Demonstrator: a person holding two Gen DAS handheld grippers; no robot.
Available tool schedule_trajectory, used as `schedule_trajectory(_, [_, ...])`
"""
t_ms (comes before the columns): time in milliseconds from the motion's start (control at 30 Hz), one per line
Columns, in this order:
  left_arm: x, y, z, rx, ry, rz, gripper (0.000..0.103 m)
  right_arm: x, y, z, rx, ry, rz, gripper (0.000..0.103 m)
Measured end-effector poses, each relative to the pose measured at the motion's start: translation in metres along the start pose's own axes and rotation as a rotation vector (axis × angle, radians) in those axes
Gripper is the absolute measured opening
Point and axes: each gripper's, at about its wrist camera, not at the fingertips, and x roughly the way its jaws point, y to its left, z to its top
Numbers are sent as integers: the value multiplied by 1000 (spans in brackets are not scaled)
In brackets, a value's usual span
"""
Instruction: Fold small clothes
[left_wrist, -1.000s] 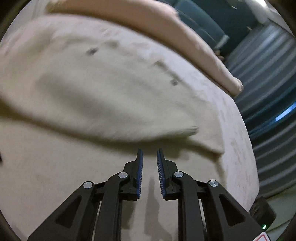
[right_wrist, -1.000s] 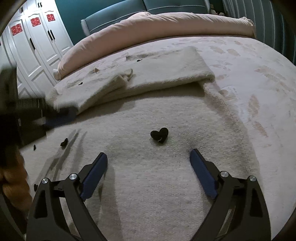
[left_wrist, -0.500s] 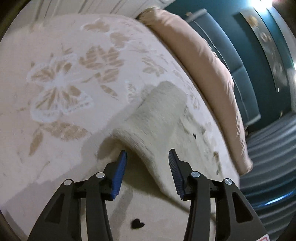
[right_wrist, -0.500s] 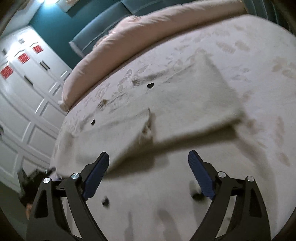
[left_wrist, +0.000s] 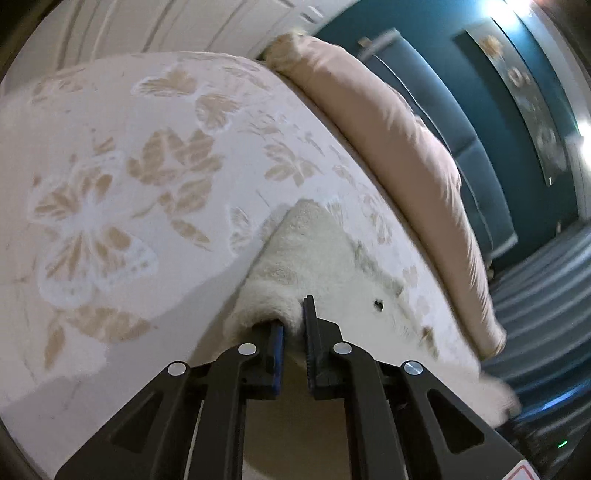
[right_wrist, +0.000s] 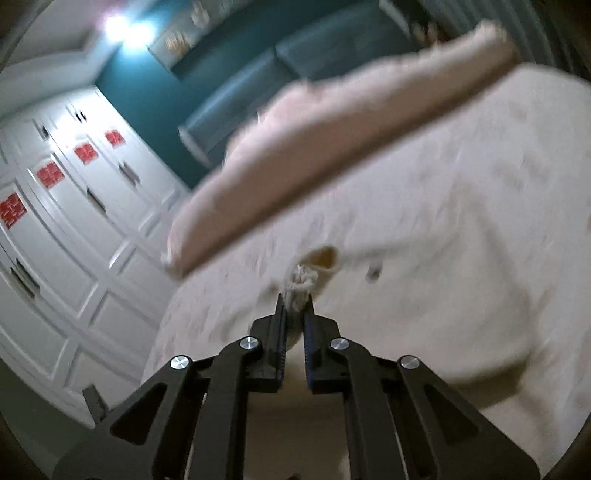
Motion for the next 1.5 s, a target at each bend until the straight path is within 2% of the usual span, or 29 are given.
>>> schedule_trajectory(33, [6,-1,-5,21,21,12,7,5,-6,-1,-28,14,-50,7])
schedule_trajectory(100, [24,-3,-19,49,65,54,6,44,-39,-18,-54,173,-217,7])
schedule_trajectory(133, [30,0,-25,51,79,71,6,59,-56,-28,-32,245,-269,7])
schedule_trajectory(167, [34,2,-31,43,87,81,6,62,-69,-36,-3,270,-281,7])
schedule_trajectory(267, [37,9,-36,37,73,73,7,33,-75,-35,69,165,-173,7])
schedule_trajectory(300, [38,8,-36,55,71,76,7,30,-75,-35,60,148,-166,7])
schedule_trajectory(333, [38,8,-37,69,68,78,7,33,-78,-37,34,155,-192,7])
schedule_trajectory(400, [39,7,-40,112,50,81,9,64,-89,-49,1,275,-278,7])
schedule_trajectory(500, [39,9,-46,162,12,66,11,54,-83,-51,-8,236,-276,12])
schedule_trajectory(567, [38,11,-48,162,-2,55,11,43,-71,-47,-15,202,-315,12])
schedule_trajectory(633, [38,11,-52,172,-12,60,11,35,-50,-47,-81,149,-344,13])
schedule_trajectory(667, [38,9,-53,182,-18,68,11,34,-31,-47,-125,127,-320,13])
schedule_trajectory(733, [39,8,-54,194,-25,77,11,42,3,-49,-184,147,-235,13])
schedule_trajectory(867, [38,10,-55,187,-30,61,11,107,95,-72,-319,325,31,14])
schedule_trajectory(933, [38,13,-55,178,-32,45,12,142,126,-84,-341,404,106,14])
schedule_trajectory(1000, [38,14,-55,174,-35,36,12,186,156,-95,-372,487,133,14])
schedule_trajectory(1067, [38,17,-56,168,-38,21,11,224,178,-108,-422,555,118,16])
schedule_trajectory(1133, [38,18,-56,163,-40,10,12,251,187,-111,-452,571,75,17])
schedule_trajectory(1233, [38,19,-57,161,-44,-1,12,270,177,-104,-468,550,-20,13])
schedule_trajectory(1267, [38,19,-56,163,-45,-1,12,275,168,-91,-465,493,-96,13])
schedule_trajectory(1333, [38,19,-57,163,-46,-1,12,271,153,-71,-428,409,-226,19])
schedule_trajectory(1400, [38,19,-57,164,-46,-1,12,244,120,-42,-300,346,-199,20])
schedule_trajectory(1467, [38,19,-57,165,-47,0,12,199,89,-23,-253,267,-178,34])
schedule_trajectory(1500, [38,19,-57,165,-47,0,12,172,72,-18,-256,220,-195,49])
